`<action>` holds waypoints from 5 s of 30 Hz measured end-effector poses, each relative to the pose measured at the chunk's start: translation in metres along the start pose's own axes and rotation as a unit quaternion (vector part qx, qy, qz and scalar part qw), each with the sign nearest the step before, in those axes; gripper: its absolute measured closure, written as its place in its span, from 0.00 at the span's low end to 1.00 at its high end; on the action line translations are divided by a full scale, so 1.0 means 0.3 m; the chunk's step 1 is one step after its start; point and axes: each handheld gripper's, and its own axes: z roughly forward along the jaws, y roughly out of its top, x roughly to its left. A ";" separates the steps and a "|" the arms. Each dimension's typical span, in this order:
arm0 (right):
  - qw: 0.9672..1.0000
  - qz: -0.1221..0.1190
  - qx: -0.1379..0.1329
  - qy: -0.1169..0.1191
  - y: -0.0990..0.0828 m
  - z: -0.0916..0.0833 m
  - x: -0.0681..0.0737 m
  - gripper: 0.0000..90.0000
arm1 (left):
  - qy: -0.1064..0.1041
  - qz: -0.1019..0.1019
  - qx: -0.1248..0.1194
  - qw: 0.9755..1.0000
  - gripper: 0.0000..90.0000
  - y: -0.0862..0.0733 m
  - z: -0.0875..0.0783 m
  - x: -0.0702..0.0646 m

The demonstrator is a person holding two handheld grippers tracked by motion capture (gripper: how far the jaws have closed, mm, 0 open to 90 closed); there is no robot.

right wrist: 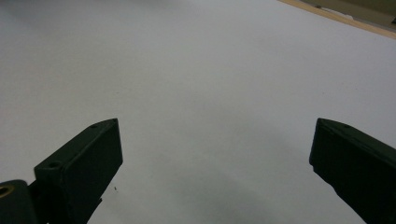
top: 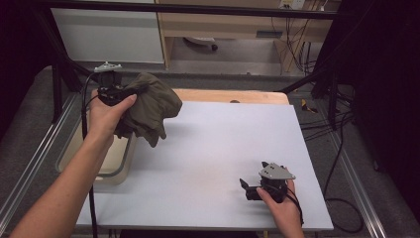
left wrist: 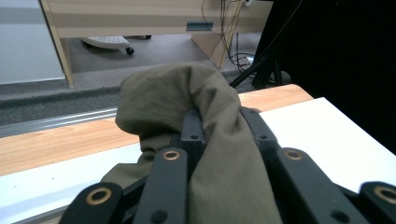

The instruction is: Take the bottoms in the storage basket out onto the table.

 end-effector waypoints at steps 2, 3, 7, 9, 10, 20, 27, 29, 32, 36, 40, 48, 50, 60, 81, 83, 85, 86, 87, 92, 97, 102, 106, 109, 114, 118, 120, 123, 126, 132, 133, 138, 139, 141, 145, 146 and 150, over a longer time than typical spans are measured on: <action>1.000 0.000 -0.002 -0.001 0.001 0.002 -0.003 0.04 | -0.001 -0.002 0.002 1.000 0.81 -0.006 0.009 0.002; 1.000 -0.001 -0.002 -0.001 0.002 0.004 -0.003 0.04 | -0.001 -0.004 0.006 1.000 0.81 -0.012 0.017 0.003; 1.000 -0.001 -0.001 0.001 0.001 0.004 0.000 0.04 | -0.003 -0.006 0.008 1.000 0.81 -0.021 0.029 -0.001; 1.000 -0.003 0.000 0.001 0.001 0.004 0.000 0.04 | -0.005 -0.008 0.008 1.000 0.81 -0.025 0.036 -0.007; 1.000 -0.002 0.000 0.002 0.001 0.004 0.000 0.04 | -0.007 -0.011 0.009 1.000 0.81 -0.029 0.043 -0.011; 1.000 -0.002 0.000 0.001 0.001 0.004 -0.002 0.04 | -0.020 -0.005 0.024 0.999 0.81 -0.061 0.099 -0.042; 1.000 -0.005 0.004 0.004 -0.001 0.007 0.001 0.04 | -0.026 0.002 0.029 0.999 0.81 -0.082 0.129 -0.061; 1.000 -0.008 0.005 0.005 0.000 0.009 0.004 0.04 | -0.022 0.009 0.031 0.999 0.81 -0.089 0.142 -0.066; 1.000 -0.010 0.007 0.007 0.002 0.013 0.011 0.04 | -0.025 0.007 0.031 0.999 0.81 -0.098 0.153 -0.069; 1.000 -0.011 0.007 0.008 0.003 0.016 0.012 0.04 | -0.030 0.003 0.037 0.999 0.81 -0.121 0.179 -0.076; 1.000 -0.013 0.008 0.009 0.003 0.018 0.013 0.04 | -0.034 0.005 0.047 0.998 0.80 -0.151 0.211 -0.089; 1.000 -0.011 0.009 0.006 0.002 0.020 0.012 0.04 | -0.051 0.005 0.054 0.997 0.80 -0.179 0.258 -0.128; 1.000 -0.010 0.009 0.005 0.000 0.017 0.010 0.04 | -0.055 0.011 0.052 0.997 0.80 -0.178 0.268 -0.142; 1.000 -0.013 0.011 0.007 0.001 0.025 0.014 0.03 | -0.075 0.027 0.060 0.995 0.79 -0.212 0.318 -0.230; 1.000 -0.013 0.007 0.008 0.002 0.014 0.016 0.03 | -0.102 0.048 0.082 0.990 0.77 -0.302 0.393 -0.337; 1.000 -0.014 0.008 0.010 0.001 0.015 0.016 0.03 | -0.103 0.048 0.082 0.990 0.75 -0.306 0.394 -0.342; 1.000 -0.014 0.010 0.009 0.001 0.017 0.016 0.03 | -0.104 0.046 0.082 0.990 0.75 -0.315 0.396 -0.349; 1.000 -0.014 0.010 0.009 0.001 0.017 0.016 0.03 | -0.105 0.045 0.081 0.990 0.75 -0.319 0.397 -0.351; 1.000 -0.014 0.010 0.007 0.002 0.018 0.015 0.03 | -0.106 0.043 0.081 0.990 0.75 -0.325 0.400 -0.353; 1.000 -0.018 0.013 0.006 0.001 0.021 0.018 0.03 | -0.111 0.043 0.082 0.989 0.73 -0.333 0.407 -0.364; 1.000 -0.018 0.012 0.006 0.001 0.017 0.019 0.03 | -0.110 0.037 0.080 0.990 0.66 -0.336 0.409 -0.373; 1.000 -0.019 0.013 0.005 0.001 0.017 0.018 0.03 | -0.105 0.048 0.071 0.991 0.63 -0.342 0.393 -0.382; 1.000 -0.017 0.011 0.003 0.000 0.012 0.016 0.03 | -0.105 0.035 0.064 0.992 0.56 -0.350 0.388 -0.383; 1.000 -0.017 0.011 0.002 -0.001 0.010 0.014 0.03 | -0.105 0.032 0.062 0.992 0.52 -0.353 0.395 -0.388; 1.000 -0.018 0.009 0.003 0.001 0.009 0.014 0.03 | -0.105 0.031 0.064 0.992 0.51 -0.355 0.397 -0.392; 1.000 -0.018 0.011 0.004 0.002 0.013 0.016 0.03 | -0.104 0.030 0.065 0.992 0.52 -0.359 0.391 -0.392; 1.000 -0.017 0.010 0.005 0.004 0.013 0.018 0.03 | -0.103 0.033 0.064 0.992 0.54 -0.362 0.389 -0.395; 1.000 -0.021 0.011 0.005 0.002 0.012 0.020 0.03 | -0.102 0.034 0.059 0.992 0.61 -0.369 0.388 -0.393; 1.000 -0.019 0.010 0.004 0.001 0.008 0.017 0.03 | -0.103 0.030 0.056 0.993 0.70 -0.373 0.390 -0.391; 1.000 -0.015 0.007 0.001 0.000 0.003 0.007 0.03 | -0.104 0.034 0.059 0.992 0.82 -0.376 0.395 -0.396; 1.000 -0.015 0.008 0.000 0.000 0.004 0.008 0.03 | -0.104 0.037 0.059 0.992 0.82 -0.375 0.394 -0.400; 1.000 -0.019 0.010 0.002 0.002 0.007 0.014 0.03 | -0.116 0.046 0.054 0.991 0.84 -0.371 0.386 -0.429; 1.000 -0.020 0.009 0.002 0.002 0.007 0.014 0.03 | -0.125 0.052 0.050 0.989 0.84 -0.371 0.387 -0.442; 1.000 -0.020 0.010 0.002 0.001 0.007 0.014 0.03 | -0.128 0.058 0.051 0.989 0.84 -0.375 0.391 -0.450; 1.000 -0.019 0.011 0.002 0.001 0.007 0.014 0.03 | -0.125 0.063 0.057 0.989 0.82 -0.386 0.402 -0.455; 1.000 -0.019 0.011 0.002 0.001 0.007 0.014 0.03 | -0.120 0.066 0.056 0.989 0.82 -0.388 0.405 -0.455; 1.000 -0.022 0.011 0.002 0.000 0.008 0.014 0.03 | -0.109 0.077 0.054 0.990 0.77 -0.396 0.408 -0.451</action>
